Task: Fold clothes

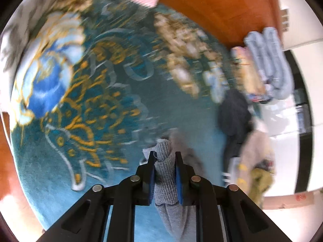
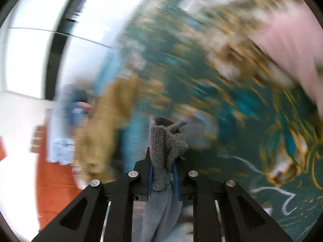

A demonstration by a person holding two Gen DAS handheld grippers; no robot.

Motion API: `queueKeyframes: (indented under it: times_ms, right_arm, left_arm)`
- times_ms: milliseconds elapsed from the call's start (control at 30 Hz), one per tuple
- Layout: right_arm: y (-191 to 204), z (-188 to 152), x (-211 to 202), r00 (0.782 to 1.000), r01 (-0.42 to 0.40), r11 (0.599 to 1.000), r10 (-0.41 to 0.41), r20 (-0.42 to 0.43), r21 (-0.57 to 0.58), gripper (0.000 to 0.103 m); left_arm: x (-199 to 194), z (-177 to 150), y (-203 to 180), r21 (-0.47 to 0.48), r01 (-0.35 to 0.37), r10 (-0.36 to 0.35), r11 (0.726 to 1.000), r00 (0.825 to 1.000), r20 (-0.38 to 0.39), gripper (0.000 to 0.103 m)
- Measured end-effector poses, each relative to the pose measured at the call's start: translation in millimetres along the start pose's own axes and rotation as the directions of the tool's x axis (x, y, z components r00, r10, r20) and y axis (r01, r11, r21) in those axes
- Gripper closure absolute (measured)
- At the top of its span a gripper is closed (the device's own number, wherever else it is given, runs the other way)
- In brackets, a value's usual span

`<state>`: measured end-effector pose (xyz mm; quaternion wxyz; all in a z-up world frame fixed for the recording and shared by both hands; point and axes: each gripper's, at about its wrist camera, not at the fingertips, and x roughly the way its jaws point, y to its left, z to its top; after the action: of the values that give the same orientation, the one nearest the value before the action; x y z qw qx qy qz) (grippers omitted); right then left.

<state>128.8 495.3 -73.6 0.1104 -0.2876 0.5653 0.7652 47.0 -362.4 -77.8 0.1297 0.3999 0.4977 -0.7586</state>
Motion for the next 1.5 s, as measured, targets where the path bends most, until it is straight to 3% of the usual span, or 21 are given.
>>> queueKeyframes:
  times_ms: [67,167,200,267,300,367,500,567,767,900,1033,1300,1500]
  right_arm:
    - [25,10,-30,0.994,-0.107,0.994,0.108,0.026,-0.034,0.086]
    - [35,12,-69,0.987,-0.146,0.985,0.152,0.06,-0.097,0.086]
    - [33,11,-73,0.989,-0.127,0.985,0.134,0.061,-0.114,0.086]
    - [18,3,-66,0.999,-0.014,0.986,0.02,0.039,-0.167,0.086]
    - [6,-2,-57,0.998,0.059,0.982,-0.057,0.016,-0.182,0.086]
    - [-24,-13,-42,0.99,0.131,0.982,-0.137,-0.032,-0.133,0.086]
    - [-50,-29,-30,0.983,0.173,0.983,-0.176,-0.044,-0.064,0.086]
    - [-47,-28,-35,0.984,0.172,0.983,-0.175,-0.041,-0.069,0.086]
    - [1,-33,-52,0.985,0.163,0.964,-0.171,-0.02,-0.209,0.086]
    - [46,-48,-54,0.981,0.183,0.923,-0.195,-0.001,-0.338,0.086]
    - [91,-74,-52,0.985,0.149,0.886,-0.17,-0.008,-0.44,0.086]
    - [161,-137,-31,0.988,0.043,0.824,-0.117,-0.096,-0.566,0.086]
    - [185,-189,0,0.978,0.002,0.782,-0.132,-0.162,-0.623,0.086]
  left_arm:
    - [-18,1,-13,0.03,0.07,-0.07,0.997,0.998,0.003,0.086]
    - [-38,-3,-17,0.092,0.101,-0.102,0.991,0.995,0.01,0.085]
    - [-39,-6,-14,0.116,0.08,-0.082,0.99,0.997,0.008,0.085]
    - [-22,-13,4,0.124,0.0,0.002,0.992,1.0,-0.023,0.085]
    - [-13,-17,15,0.102,-0.029,0.033,0.994,0.999,-0.042,0.085]
    - [3,-26,46,-0.008,-0.061,0.06,0.998,0.995,-0.077,0.085]
    - [1,-35,72,-0.112,-0.027,0.018,0.993,0.996,-0.085,0.084]
    - [-3,-36,70,-0.098,-0.024,0.015,0.995,0.996,-0.09,0.084]
    - [-28,-40,40,-0.008,-0.049,0.048,0.999,0.995,-0.091,0.075]
    - [-59,-55,24,0.031,0.013,-0.011,0.999,0.997,-0.075,0.07]
    - [-90,-72,8,0.071,0.076,-0.071,0.995,0.995,-0.064,0.064]
    - [-134,-154,-27,0.19,0.199,-0.176,0.961,0.976,-0.132,0.058]
    - [-157,-192,-27,0.202,0.22,-0.19,0.954,0.969,-0.156,0.058]
